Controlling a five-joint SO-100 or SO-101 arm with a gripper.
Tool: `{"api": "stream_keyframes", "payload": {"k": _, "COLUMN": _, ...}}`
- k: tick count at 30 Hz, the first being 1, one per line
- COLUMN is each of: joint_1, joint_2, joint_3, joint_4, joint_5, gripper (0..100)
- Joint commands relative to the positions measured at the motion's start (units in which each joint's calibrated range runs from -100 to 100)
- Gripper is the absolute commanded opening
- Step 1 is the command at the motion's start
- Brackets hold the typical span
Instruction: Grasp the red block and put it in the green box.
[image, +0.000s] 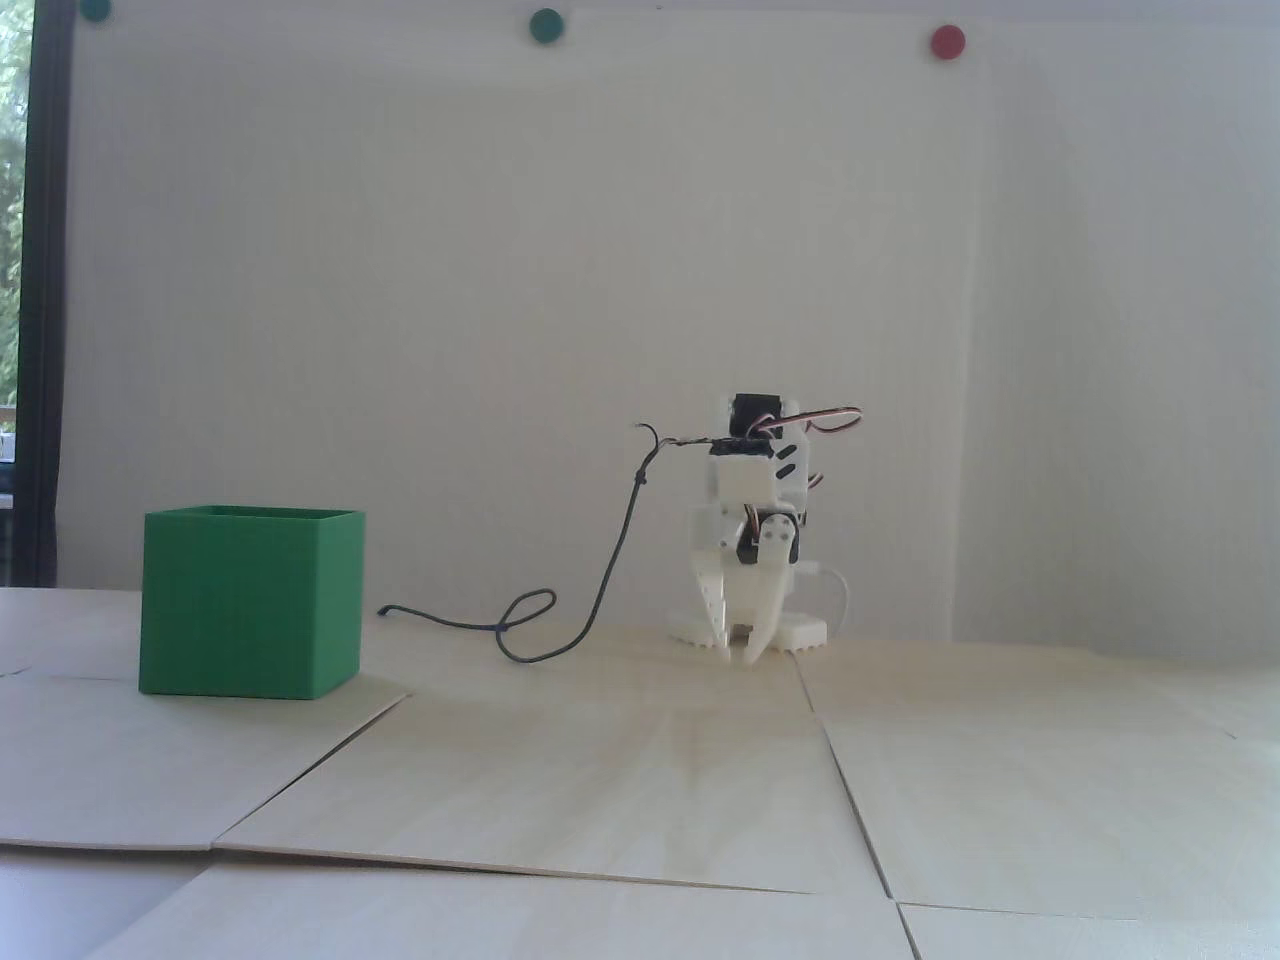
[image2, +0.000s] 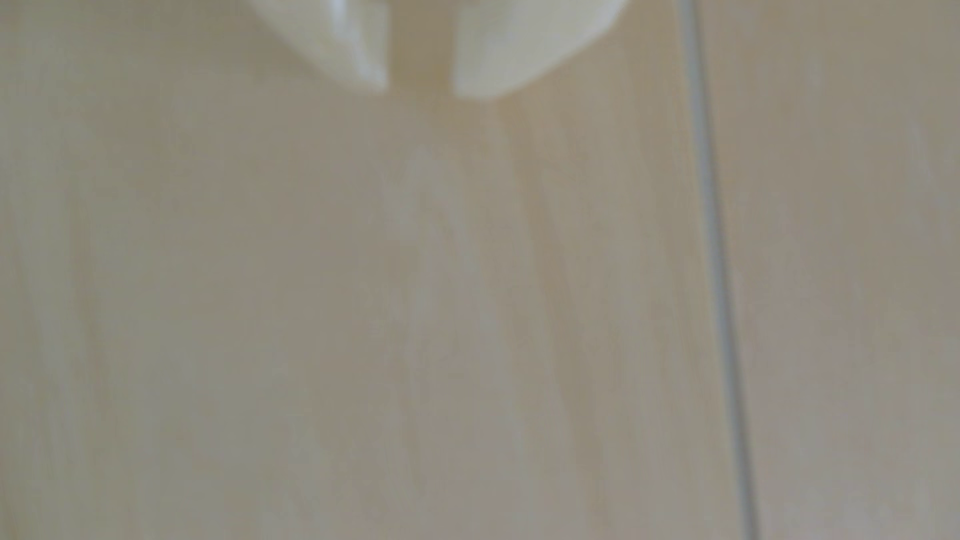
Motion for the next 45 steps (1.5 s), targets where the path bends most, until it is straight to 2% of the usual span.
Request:
{"api": "stream_keyframes", "payload": {"k": 1, "joint_1": -0.17, "joint_2": -1.23, "joint_3": 1.00, "joint_4": 1.77, "joint_5": -0.53, "gripper": 3}}
{"api": "stream_keyframes", "payload": {"k": 45, "joint_1": -0.17, "joint_2": -1.23, "joint_3": 1.00, "joint_4": 1.77, "joint_5": -0.53, "gripper": 3}}
